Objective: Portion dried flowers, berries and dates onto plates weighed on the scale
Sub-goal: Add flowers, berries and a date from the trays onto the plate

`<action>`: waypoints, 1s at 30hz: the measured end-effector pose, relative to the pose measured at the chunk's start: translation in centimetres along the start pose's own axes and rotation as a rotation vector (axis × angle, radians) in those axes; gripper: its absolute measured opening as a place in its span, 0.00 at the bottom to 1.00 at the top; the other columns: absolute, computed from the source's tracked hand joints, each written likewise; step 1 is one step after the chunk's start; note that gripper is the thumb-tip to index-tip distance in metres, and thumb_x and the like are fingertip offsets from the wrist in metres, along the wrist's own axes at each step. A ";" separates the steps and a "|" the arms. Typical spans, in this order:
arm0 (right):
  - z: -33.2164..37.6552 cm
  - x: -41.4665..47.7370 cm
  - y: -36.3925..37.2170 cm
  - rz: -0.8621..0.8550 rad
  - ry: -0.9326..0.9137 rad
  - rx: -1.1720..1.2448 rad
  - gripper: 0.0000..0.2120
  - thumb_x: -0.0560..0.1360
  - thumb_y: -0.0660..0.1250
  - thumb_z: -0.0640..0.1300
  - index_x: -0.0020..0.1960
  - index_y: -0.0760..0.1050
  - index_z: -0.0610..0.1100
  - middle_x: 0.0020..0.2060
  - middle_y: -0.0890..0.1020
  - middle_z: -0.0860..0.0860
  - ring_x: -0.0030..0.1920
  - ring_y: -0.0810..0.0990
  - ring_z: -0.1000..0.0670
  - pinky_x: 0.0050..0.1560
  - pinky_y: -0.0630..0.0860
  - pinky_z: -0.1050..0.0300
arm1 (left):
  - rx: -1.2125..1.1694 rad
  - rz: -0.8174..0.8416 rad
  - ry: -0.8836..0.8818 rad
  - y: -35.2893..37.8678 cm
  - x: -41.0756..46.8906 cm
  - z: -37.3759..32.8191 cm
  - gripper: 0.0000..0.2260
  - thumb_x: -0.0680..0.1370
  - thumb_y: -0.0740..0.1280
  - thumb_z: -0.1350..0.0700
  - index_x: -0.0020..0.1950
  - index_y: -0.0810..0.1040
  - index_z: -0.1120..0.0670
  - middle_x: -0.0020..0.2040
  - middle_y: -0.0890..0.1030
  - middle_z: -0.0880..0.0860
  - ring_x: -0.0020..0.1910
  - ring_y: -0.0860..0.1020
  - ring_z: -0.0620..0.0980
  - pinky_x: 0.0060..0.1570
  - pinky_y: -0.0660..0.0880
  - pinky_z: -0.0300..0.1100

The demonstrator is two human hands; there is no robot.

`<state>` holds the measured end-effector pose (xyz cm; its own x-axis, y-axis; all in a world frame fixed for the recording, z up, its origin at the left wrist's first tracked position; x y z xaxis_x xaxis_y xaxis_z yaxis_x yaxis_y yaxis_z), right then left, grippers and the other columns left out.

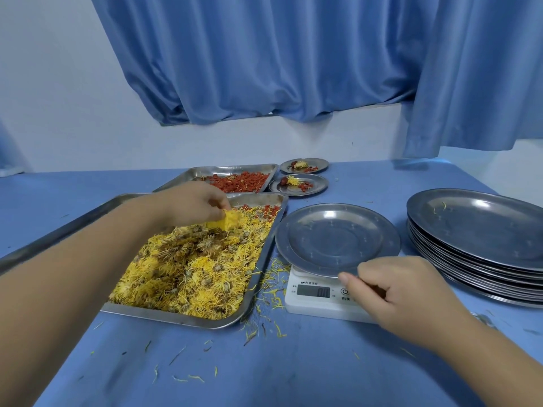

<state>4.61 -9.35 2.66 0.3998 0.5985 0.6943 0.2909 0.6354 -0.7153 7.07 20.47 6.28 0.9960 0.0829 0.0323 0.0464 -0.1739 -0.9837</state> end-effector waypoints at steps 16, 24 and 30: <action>-0.5 0.2 -0.2 0.002 0.036 0.048 0.22 0.75 0.58 0.54 0.29 0.51 0.49 0.22 0.56 0.53 0.24 0.57 0.52 0.23 0.62 0.57 | -0.430 -0.139 0.071 1.8 2.4 -8.3 0.04 0.77 0.69 0.53 0.51 0.79 0.45 0.44 0.82 0.42 0.40 0.80 0.36 0.41 0.72 0.35; -0.6 0.2 -0.2 -0.001 0.029 0.043 0.21 0.75 0.58 0.54 0.29 0.54 0.48 0.22 0.54 0.54 0.24 0.57 0.52 0.22 0.63 0.57 | -0.442 0.000 0.150 7.5 5.2 -14.4 0.14 0.73 0.73 0.47 0.58 0.79 0.45 0.55 0.80 0.42 0.54 0.77 0.40 0.52 0.73 0.34; 0.0 0.2 -0.5 -0.006 0.012 0.058 0.21 0.75 0.58 0.54 0.29 0.53 0.48 0.22 0.55 0.54 0.24 0.57 0.53 0.22 0.64 0.55 | -0.504 -0.002 0.189 6.4 2.9 -13.8 0.10 0.77 0.66 0.43 0.57 0.80 0.41 0.53 0.82 0.38 0.53 0.77 0.32 0.54 0.71 0.33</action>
<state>4.58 -9.55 3.20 0.4087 0.5885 0.6976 0.2431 0.6665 -0.7047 11.29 6.07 2.47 0.9901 -0.0859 0.1109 0.0327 -0.6273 -0.7781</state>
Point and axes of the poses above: each hand's wrist, its own x-axis towards the middle knuckle, its own y-axis out of the palm, z = x × y, the point moved 9 cm from there along x, towards the middle knuckle
